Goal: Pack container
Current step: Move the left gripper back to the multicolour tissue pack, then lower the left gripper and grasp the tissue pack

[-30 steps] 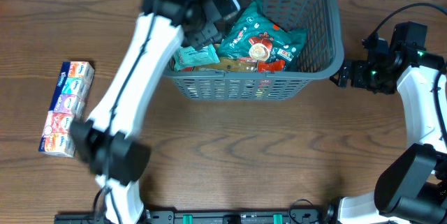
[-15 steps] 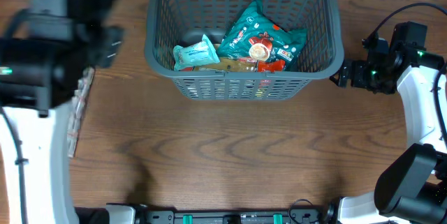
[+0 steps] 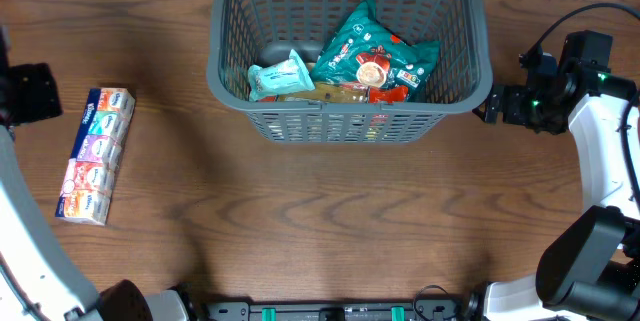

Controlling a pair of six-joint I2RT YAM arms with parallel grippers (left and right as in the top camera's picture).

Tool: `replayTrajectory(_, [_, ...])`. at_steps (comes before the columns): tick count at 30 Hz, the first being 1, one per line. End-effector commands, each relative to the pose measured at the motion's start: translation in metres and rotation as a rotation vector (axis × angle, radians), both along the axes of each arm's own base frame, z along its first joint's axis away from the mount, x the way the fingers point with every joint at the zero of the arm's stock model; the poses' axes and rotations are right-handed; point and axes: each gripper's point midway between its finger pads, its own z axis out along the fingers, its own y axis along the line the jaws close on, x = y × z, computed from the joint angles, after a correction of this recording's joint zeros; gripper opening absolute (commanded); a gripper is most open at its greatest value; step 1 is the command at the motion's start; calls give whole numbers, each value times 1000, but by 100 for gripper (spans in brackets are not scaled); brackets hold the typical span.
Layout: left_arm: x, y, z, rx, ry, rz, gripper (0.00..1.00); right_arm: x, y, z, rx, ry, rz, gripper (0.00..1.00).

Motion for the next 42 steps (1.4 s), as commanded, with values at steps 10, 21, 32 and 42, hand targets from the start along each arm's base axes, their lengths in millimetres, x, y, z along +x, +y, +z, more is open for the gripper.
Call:
replayTrajectory(10, [15, 14, -127, -9, 172, -235, 88, 2, -2, 4, -3, -21, 10, 99])
replayTrajectory(21, [28, 12, -201, -129, 287, -304, 95, 1, -1, 4, -1, -14, 10, 99])
replayTrajectory(32, [33, 14, -257, -208, 378, -309, 97, 1, -2, 4, -1, -15, 10, 99])
replayTrajectory(42, [28, 10, -299, -275, 454, -310, 98, -4, -1, 2, 3, 6, 9, 99])
